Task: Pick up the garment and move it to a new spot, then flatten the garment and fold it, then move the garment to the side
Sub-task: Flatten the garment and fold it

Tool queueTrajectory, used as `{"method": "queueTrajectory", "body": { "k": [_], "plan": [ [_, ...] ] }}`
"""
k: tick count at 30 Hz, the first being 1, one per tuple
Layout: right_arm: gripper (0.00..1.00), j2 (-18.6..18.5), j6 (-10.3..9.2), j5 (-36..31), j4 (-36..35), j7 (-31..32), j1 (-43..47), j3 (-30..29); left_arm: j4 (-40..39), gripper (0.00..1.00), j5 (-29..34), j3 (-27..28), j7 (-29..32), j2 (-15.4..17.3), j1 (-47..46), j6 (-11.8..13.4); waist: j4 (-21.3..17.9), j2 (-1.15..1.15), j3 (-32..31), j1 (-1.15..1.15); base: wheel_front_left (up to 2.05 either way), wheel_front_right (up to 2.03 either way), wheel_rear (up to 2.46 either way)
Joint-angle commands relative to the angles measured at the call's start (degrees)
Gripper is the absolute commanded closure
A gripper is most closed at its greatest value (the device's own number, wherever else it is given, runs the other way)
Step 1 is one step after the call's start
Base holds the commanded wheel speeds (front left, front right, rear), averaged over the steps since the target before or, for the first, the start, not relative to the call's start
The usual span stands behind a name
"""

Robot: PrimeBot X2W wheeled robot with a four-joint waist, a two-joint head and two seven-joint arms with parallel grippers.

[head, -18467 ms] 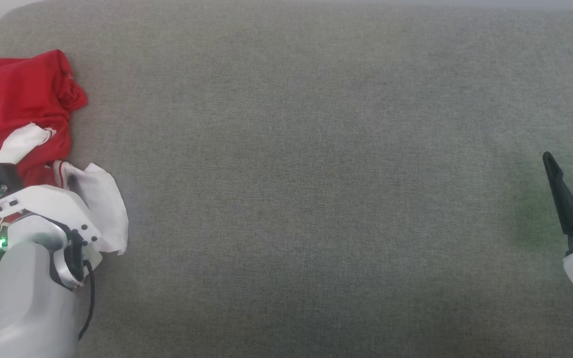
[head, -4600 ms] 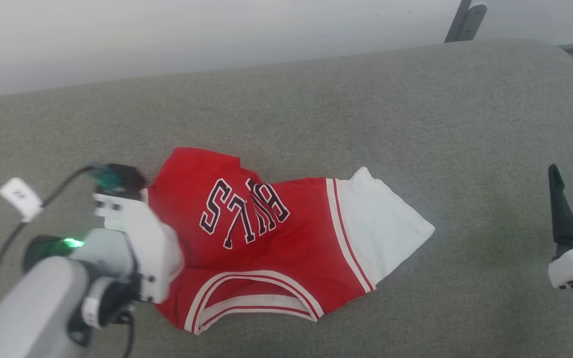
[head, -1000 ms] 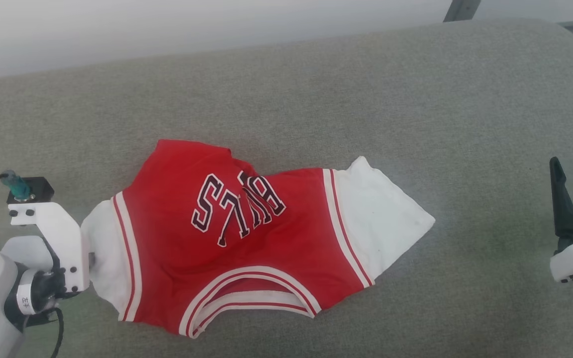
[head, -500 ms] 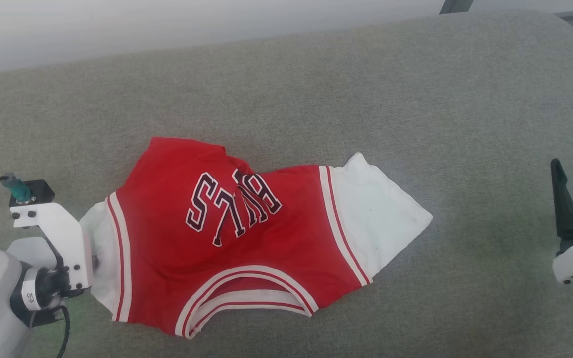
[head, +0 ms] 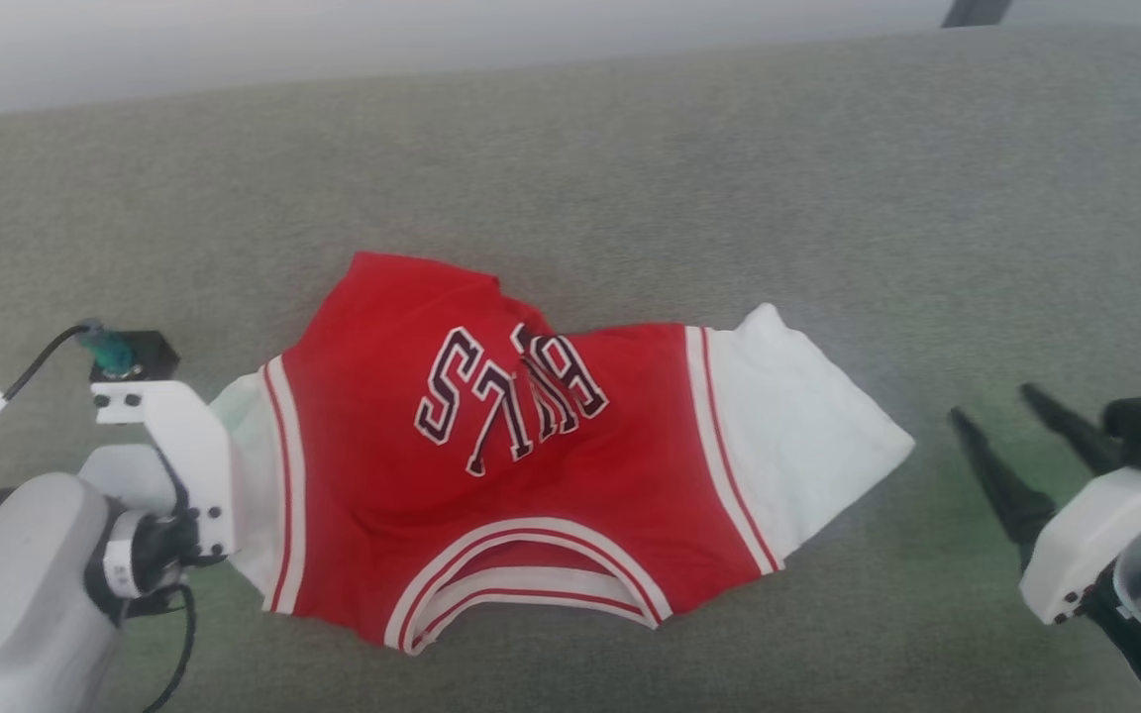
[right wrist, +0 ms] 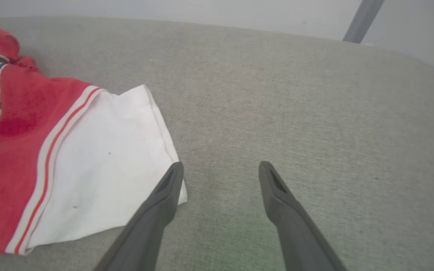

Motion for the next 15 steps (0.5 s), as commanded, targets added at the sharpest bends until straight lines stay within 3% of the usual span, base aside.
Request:
{"method": "queueTrajectory", "body": {
  "k": [1,8,15],
  "plan": [
    [0.00,-0.6,-0.02,1.0,-0.4,1.0,-0.8,1.0,0.8,1.00,0.3,-1.3,0.4,-1.3,1.1,-0.4,0.8,0.00,0.4,0.00,0.00,0.00,0.00],
    [0.00,-5.2,-0.02,8.2,0.5,9.9,-4.4,8.9,-0.4,1.00,1.9,-3.2,-0.3,-3.8,-2.3,-0.8,3.9,0.00,2.2,0.00,0.00,0.00,0.00],
    [0.00,-6.3,-0.02,11.7,4.9,16.7,-8.4,15.0,-0.3,1.00,3.1,-4.9,-1.2,-6.7,-4.5,-1.3,6.2,0.00,3.7,0.00,0.00,0.00,0.00]
  ]
}}
